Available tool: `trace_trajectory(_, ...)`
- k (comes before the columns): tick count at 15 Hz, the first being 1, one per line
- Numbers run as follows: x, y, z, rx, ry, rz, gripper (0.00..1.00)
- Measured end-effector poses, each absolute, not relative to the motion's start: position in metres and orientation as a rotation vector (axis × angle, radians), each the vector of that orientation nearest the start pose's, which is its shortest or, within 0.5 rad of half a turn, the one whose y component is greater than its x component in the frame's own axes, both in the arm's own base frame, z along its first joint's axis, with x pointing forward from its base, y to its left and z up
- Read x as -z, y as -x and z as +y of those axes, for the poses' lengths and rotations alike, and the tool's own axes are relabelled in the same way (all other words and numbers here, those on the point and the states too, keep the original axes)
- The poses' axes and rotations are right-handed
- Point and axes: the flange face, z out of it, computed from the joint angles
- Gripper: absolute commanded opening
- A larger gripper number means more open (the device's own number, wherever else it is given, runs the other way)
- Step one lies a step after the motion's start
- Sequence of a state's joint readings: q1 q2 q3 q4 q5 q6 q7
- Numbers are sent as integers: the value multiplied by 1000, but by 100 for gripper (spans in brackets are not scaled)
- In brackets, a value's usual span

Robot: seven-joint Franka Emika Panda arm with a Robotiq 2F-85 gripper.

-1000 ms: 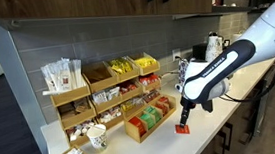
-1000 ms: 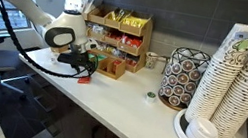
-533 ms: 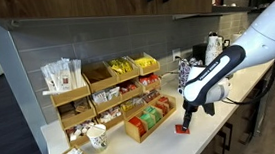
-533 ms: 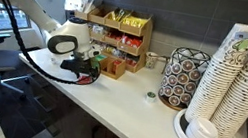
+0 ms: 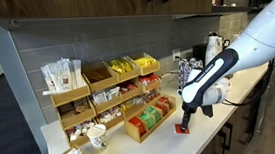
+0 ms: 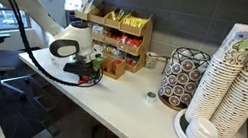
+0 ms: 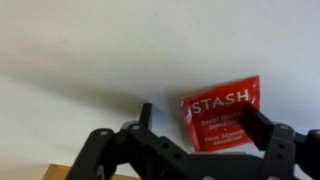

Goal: Pick up the red sachet from the kitchen counter and put it in the forwardmost tray in the second slot from the right

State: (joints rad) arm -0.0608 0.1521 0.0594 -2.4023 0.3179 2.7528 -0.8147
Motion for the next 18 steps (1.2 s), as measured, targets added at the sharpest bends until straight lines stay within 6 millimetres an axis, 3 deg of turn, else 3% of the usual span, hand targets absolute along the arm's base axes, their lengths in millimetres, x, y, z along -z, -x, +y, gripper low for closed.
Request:
trace_trajectory(1,-270,-517,-13,378,2948,-799,64)
trace_trajectory(9,-278,-524,-14,416,2950,-797,4)
trace_trajectory(10,-280,-525,-15,422,2950,-794,0)
trace_trajectory(18,-298,-524,-7,497,2909,-808,0)
